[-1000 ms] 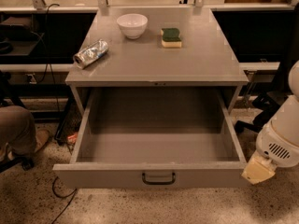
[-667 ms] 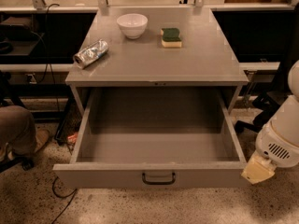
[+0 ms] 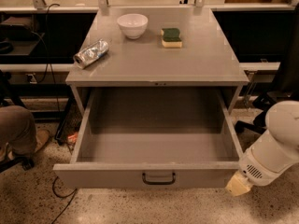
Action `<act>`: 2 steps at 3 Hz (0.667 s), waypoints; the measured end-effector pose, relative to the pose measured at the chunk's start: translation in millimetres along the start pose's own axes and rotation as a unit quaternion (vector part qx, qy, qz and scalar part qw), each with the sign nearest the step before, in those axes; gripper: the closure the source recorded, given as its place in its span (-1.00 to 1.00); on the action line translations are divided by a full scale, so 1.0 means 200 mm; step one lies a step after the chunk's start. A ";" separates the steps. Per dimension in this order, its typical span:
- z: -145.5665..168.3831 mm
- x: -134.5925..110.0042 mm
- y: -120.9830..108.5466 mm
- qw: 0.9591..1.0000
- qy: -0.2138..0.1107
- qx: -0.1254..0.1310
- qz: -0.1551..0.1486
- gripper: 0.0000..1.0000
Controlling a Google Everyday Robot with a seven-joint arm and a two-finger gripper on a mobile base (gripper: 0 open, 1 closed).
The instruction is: Close top drawer
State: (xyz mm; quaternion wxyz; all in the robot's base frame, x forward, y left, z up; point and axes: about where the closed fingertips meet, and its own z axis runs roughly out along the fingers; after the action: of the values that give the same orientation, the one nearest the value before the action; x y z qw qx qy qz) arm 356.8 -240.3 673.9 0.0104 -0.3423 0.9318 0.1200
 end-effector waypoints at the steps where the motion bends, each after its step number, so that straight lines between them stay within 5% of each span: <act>1: 0.15 -0.04 -0.04 1.000 -0.020 -0.003 0.013 1.00; 2: 0.14 -0.15 -0.07 0.997 -0.068 0.023 0.023 1.00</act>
Offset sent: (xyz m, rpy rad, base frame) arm 0.0604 0.0241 -0.0182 0.0762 -0.2593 -0.1409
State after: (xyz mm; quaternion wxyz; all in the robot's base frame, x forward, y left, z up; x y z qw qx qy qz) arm 386.3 -225.1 647.7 0.0786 -0.3119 0.9390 0.1221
